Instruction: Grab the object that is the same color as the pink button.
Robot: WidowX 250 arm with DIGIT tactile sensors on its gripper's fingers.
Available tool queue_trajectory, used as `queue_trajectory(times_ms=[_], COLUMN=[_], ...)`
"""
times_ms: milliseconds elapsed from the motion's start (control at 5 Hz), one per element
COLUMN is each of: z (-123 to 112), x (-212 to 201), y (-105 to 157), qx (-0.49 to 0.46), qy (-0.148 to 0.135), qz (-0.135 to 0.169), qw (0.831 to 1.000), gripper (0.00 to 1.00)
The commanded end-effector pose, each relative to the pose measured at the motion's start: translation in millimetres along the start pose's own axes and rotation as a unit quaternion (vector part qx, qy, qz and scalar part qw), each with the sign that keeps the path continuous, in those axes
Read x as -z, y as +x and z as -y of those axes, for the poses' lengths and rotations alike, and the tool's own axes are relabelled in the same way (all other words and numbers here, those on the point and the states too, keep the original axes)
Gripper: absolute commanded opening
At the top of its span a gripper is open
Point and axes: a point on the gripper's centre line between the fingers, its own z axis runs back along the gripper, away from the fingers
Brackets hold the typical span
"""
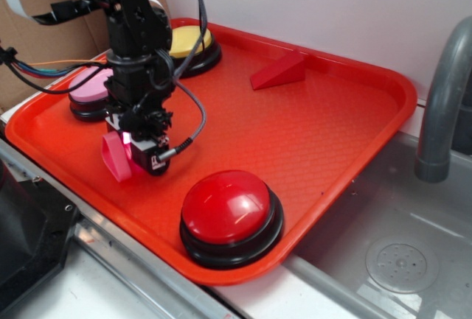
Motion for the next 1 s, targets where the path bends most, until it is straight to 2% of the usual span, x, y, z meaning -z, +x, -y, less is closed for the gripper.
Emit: queue_trajectory(times_ms=[0, 400, 600, 800], z=[-12, -22, -22, -42], x=[-88, -161, -172, -132], y=[20, 26, 26, 36], qx=[-0.053, -0.05, -0.051, -0.037], qy=[-0.036, -0.025, 0.001, -0.004], qz=[0.061, 0.118, 0.125, 0.004], qw=[0.996, 0.991, 0.991, 0.999], gripper=[0.0, 0.0, 0.0, 1.0])
